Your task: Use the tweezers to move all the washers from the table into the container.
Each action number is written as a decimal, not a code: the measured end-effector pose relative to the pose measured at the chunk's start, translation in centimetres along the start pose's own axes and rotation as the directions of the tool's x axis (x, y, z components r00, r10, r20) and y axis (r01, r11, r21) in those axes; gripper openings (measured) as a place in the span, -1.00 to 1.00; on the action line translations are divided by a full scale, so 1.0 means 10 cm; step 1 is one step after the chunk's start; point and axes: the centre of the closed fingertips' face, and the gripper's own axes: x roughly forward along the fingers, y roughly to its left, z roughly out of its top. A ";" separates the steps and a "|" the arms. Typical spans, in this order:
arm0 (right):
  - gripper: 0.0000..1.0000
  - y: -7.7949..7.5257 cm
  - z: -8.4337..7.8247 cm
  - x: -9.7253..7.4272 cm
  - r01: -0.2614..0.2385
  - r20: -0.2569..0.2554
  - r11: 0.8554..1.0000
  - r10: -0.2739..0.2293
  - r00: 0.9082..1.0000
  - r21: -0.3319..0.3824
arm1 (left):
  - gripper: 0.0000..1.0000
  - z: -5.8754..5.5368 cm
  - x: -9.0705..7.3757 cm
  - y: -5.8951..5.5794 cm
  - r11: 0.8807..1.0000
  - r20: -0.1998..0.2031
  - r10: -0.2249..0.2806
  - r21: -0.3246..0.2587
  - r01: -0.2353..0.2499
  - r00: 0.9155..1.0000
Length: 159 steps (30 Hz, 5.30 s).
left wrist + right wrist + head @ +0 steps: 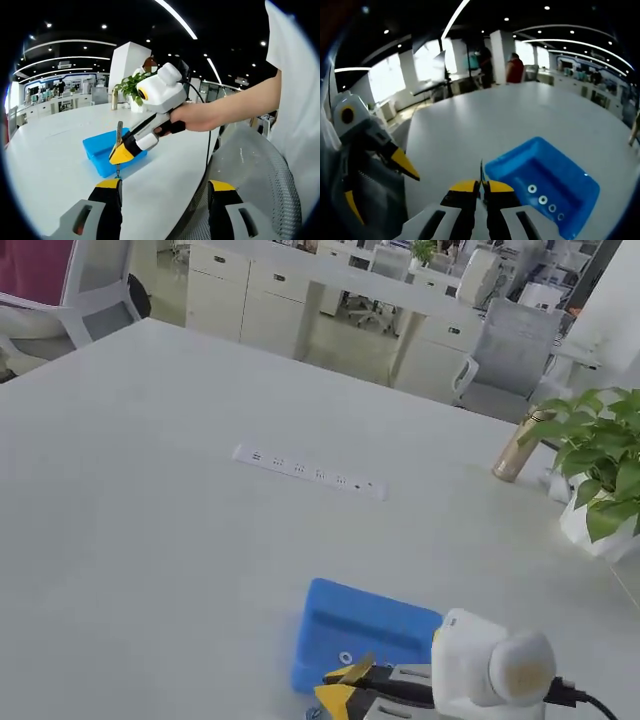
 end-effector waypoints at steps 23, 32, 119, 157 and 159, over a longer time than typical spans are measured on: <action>-0.94 0.00 -0.06 0.04 -0.038 -0.048 0.997 0.035 0.998 -0.065 | 0.43 0.01 0.00 -0.01 1.000 0.002 -0.006 0.002 0.006 1.000; -0.94 0.03 0.33 -0.26 -0.046 0.051 0.999 0.047 0.998 -0.026 | 0.42 0.01 0.00 -0.02 1.000 0.005 -0.008 0.000 0.008 1.000; -0.93 0.67 -0.63 -0.60 -0.259 -0.276 0.935 0.189 0.942 -0.243 | -0.95 0.45 0.14 -0.12 0.958 -0.006 -0.271 0.095 0.270 0.963; -0.84 0.45 -0.94 -0.61 -0.183 -0.313 0.940 0.089 0.946 -0.288 | -1.00 -0.06 0.37 0.01 0.887 -0.325 -0.262 0.289 0.360 0.909; -0.77 0.47 -0.82 -0.66 -0.146 -0.227 0.960 0.092 0.970 -0.237 | -1.00 -0.08 0.37 0.03 0.888 -0.334 -0.258 0.288 0.359 0.906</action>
